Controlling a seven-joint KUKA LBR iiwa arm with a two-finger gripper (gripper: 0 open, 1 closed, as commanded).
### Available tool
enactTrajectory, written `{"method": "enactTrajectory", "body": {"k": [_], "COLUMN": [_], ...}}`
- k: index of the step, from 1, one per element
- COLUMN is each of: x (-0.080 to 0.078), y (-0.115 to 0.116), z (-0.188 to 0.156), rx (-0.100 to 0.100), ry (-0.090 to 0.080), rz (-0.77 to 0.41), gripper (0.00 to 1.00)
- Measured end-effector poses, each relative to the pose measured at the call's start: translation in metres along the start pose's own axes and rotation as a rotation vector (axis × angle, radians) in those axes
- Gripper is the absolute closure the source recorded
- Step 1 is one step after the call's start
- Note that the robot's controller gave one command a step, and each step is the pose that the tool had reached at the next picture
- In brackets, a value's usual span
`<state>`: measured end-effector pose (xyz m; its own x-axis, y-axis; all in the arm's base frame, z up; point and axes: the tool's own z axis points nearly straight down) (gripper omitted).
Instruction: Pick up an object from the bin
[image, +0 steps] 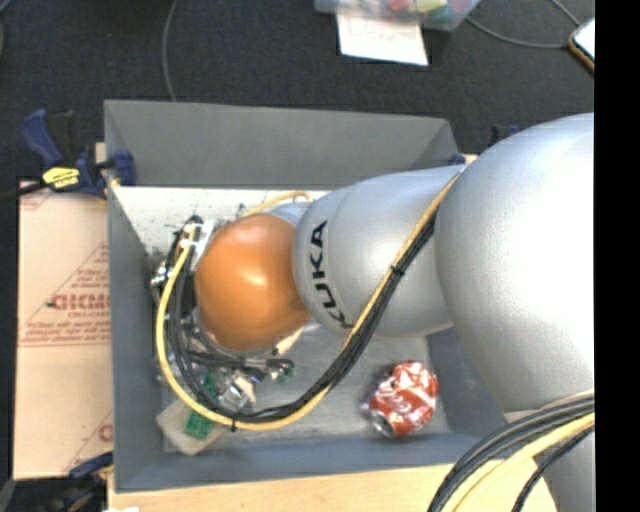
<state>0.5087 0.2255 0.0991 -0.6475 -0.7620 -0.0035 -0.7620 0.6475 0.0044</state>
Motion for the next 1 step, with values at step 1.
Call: {"method": "enactTrajectory", "body": {"k": [1], "x": [0.0156], "y": [-0.0369], "z": [0.0278], "rx": [0.005], "ry": [-0.003], "rz": [-0.169], "gripper": [0.0]}}
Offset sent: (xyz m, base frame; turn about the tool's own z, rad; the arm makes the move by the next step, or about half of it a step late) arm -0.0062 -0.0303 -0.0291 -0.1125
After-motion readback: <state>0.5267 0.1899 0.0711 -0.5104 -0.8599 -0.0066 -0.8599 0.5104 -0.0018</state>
